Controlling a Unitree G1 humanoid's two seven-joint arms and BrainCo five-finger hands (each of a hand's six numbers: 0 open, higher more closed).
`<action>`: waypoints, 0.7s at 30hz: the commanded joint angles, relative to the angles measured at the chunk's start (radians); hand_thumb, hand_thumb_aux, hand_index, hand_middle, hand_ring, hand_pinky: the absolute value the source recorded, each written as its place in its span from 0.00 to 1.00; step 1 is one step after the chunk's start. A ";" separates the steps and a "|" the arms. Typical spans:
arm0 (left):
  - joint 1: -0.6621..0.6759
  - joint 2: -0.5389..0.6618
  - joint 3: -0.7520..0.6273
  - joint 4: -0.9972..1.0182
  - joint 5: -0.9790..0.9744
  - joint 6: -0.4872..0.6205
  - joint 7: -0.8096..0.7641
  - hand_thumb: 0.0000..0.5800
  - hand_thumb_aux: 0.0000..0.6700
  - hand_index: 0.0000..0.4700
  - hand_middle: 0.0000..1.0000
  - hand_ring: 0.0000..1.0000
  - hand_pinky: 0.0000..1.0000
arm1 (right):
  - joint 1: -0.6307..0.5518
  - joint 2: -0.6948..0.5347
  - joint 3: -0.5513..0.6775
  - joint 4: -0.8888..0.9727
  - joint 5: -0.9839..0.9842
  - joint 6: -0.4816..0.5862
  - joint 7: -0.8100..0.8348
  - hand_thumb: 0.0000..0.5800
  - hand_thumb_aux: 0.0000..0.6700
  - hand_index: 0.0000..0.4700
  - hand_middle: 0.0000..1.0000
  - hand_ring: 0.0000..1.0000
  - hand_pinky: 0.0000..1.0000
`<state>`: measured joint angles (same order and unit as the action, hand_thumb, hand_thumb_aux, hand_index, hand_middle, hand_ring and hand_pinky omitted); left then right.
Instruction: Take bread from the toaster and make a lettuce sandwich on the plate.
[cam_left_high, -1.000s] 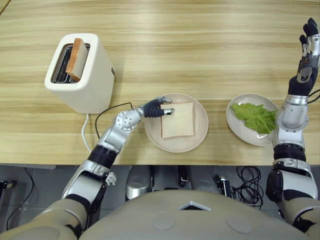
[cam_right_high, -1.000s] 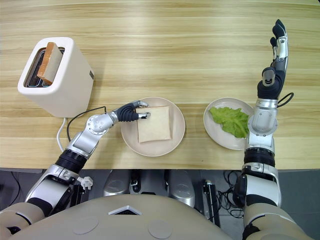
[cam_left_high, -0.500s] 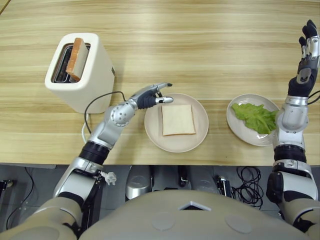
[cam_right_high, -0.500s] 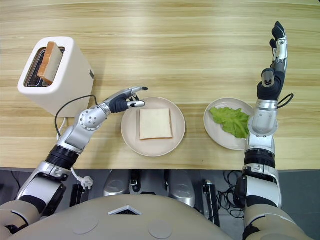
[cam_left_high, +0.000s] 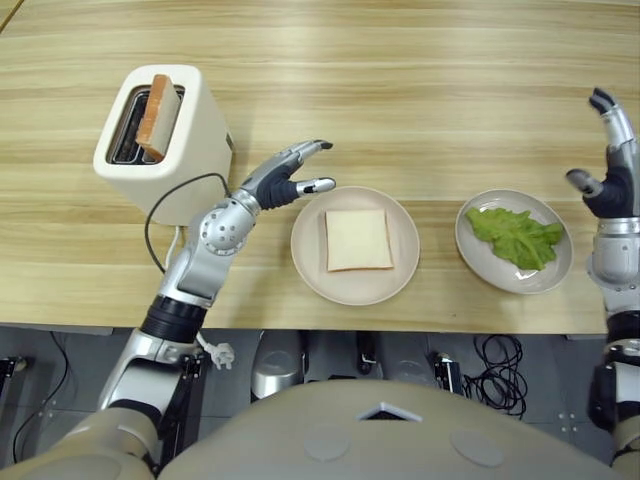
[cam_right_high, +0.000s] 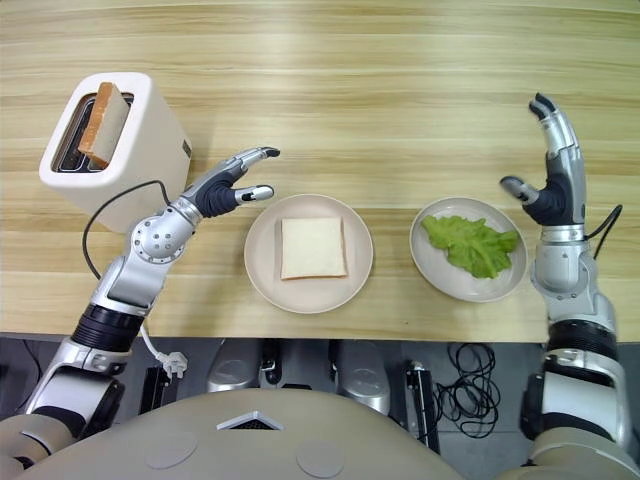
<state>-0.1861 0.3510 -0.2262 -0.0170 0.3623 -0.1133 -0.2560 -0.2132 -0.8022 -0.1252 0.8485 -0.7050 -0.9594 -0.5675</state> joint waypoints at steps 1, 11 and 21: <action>0.007 -0.043 0.030 0.047 -0.019 -0.033 0.077 0.00 0.00 0.00 0.00 0.00 0.00 | -0.017 -0.054 0.145 0.144 -0.180 0.105 -0.240 0.00 0.00 0.00 0.00 0.00 0.00; 0.019 -0.067 -0.021 0.185 0.007 -0.102 0.124 0.00 0.00 0.00 0.00 0.00 0.00 | -0.055 -0.065 0.459 0.374 -0.339 0.274 -0.507 0.00 0.00 0.00 0.00 0.00 0.00; 0.005 -0.068 -0.028 0.246 0.025 -0.154 0.142 0.00 0.00 0.00 0.00 0.00 0.00 | -0.053 -0.065 0.517 0.444 -0.254 0.289 -0.485 0.00 0.00 0.00 0.00 0.00 0.00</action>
<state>-0.1807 0.2864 -0.2402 0.2002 0.3805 -0.2599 -0.1161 -0.2673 -0.8692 0.3768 1.2859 -0.9823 -0.6709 -1.0669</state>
